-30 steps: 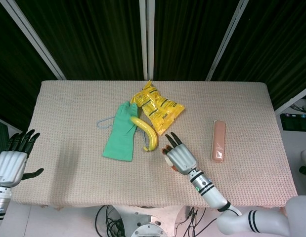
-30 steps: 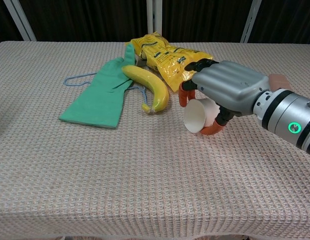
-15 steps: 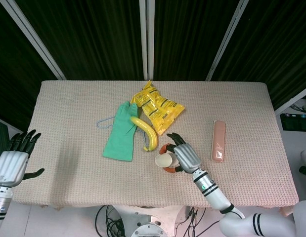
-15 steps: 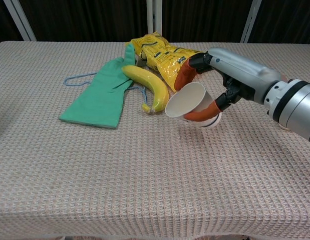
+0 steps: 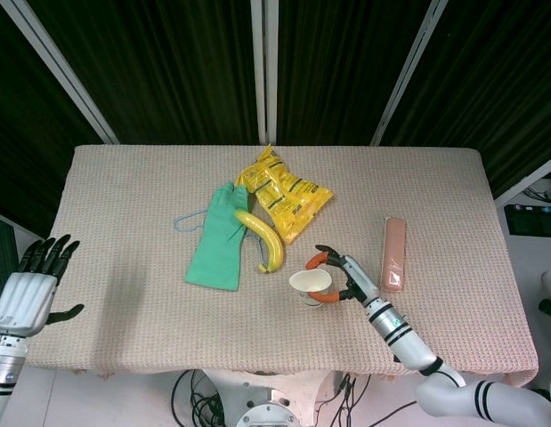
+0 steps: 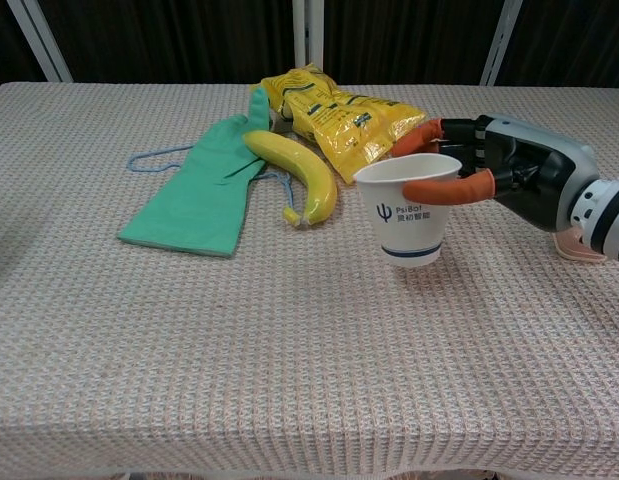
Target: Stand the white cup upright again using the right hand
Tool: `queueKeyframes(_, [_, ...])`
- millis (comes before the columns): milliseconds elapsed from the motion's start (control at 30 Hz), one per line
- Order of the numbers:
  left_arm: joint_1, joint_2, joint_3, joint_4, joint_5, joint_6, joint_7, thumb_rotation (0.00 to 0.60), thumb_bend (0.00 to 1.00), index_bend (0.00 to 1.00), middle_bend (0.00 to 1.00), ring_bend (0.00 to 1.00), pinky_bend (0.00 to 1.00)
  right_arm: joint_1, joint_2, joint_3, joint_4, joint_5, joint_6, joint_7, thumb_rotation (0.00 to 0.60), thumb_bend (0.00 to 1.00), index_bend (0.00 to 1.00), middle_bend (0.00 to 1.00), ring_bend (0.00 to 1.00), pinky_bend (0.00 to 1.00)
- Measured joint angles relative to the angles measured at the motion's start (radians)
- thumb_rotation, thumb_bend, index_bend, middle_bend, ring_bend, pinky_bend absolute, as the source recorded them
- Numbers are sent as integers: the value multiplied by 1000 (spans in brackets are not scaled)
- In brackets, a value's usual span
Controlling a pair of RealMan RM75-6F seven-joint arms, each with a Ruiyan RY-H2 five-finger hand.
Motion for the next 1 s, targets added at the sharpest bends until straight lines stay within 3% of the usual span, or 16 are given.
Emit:
queueKeyframes(267, [1,-2,3,3,11,7,-1,600,37,0,0,0,0,-24,-19,-37,68,-63,59,-50,600,94,456,444,61,3])
queueKeyframes(567, [-1,-2,1,3,4,2,2,600,37,0,0,0,0,-65,-30,-88,104,-96,131,-150,600,89,310,354,34,2])
queueKeyframes(633, [0,-2,1,3,4,3,1,600,37,0,0,0,0,-74,-26,-100,106,-109,147,-152,600,84,178,290,9,2])
queueKeyframes(700, [0,-2,2,2,5,5,1,600,37,0,0,0,0,-83,-17,-114,106,-127,164,-152,600,63,23,152,0,2])
queueKeyframes(800, [1,-2,3,1,9,8,2,600,37,0,0,0,0,-97,3,-131,102,-154,200,-157,600,33,0,21,0,0])
queueKeyframes(1000, [4,-2,4,-2,13,13,7,600,37,0,0,0,0,-140,85,-168,69,-215,306,-202,600,1,0,0,0,0])
